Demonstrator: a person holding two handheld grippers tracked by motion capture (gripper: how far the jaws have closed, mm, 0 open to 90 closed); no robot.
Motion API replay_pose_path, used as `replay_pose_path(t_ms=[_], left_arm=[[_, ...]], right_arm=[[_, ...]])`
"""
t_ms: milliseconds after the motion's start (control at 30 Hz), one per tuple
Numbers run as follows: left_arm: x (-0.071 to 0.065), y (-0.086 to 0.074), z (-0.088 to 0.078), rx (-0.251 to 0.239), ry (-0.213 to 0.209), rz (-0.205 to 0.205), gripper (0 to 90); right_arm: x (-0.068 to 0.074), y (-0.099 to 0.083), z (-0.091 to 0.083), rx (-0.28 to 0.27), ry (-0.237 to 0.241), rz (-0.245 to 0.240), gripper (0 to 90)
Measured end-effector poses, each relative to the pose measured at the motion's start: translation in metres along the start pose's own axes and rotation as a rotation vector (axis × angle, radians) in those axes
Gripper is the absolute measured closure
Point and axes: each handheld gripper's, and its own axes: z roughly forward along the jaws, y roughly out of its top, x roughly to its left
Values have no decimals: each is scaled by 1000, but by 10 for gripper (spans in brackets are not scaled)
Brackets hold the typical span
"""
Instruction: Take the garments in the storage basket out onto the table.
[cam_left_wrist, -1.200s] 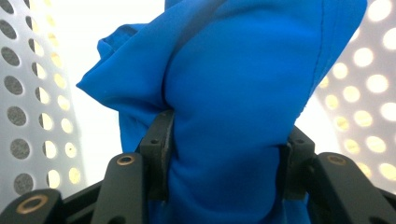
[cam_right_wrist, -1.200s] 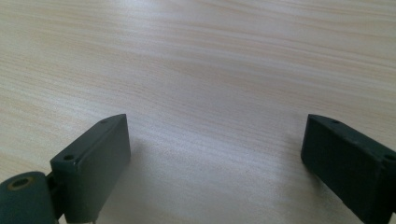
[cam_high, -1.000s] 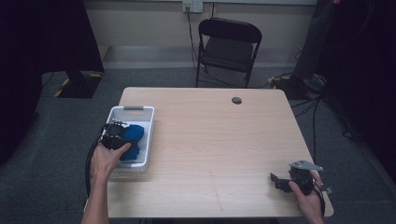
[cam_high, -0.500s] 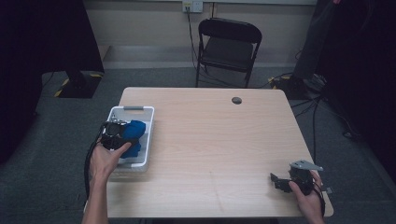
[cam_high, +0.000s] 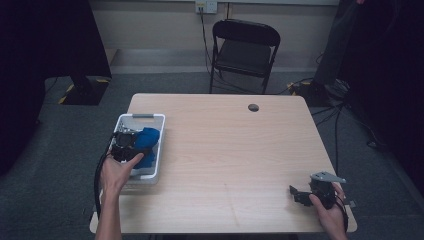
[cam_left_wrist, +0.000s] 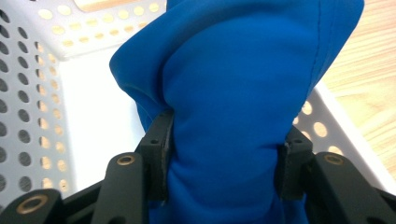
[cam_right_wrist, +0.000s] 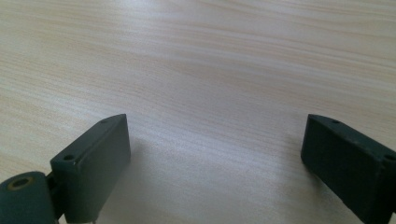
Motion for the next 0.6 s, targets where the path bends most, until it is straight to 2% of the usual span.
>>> replay_pose_path(t_ms=[67, 100, 333, 433, 500, 600], left_arm=[[-2, 0, -1, 2, 10, 20, 503], [-4, 0, -2, -8, 20, 15, 505], [-10, 1, -8, -57, 14, 11, 508], [-11, 1, -9, -74, 14, 23, 508], [-11, 0, -9, -85, 4, 15, 509], [-12, -1, -8, -86, 7, 25, 509]], right_arm=[[0, 0, 0, 0, 0, 0, 73], [0, 0, 0, 0, 0, 0, 73], [0, 0, 0, 0, 0, 0, 72], [0, 0, 0, 0, 0, 0, 72], [0, 0, 0, 0, 0, 0, 73], [0, 0, 0, 0, 0, 0, 73]])
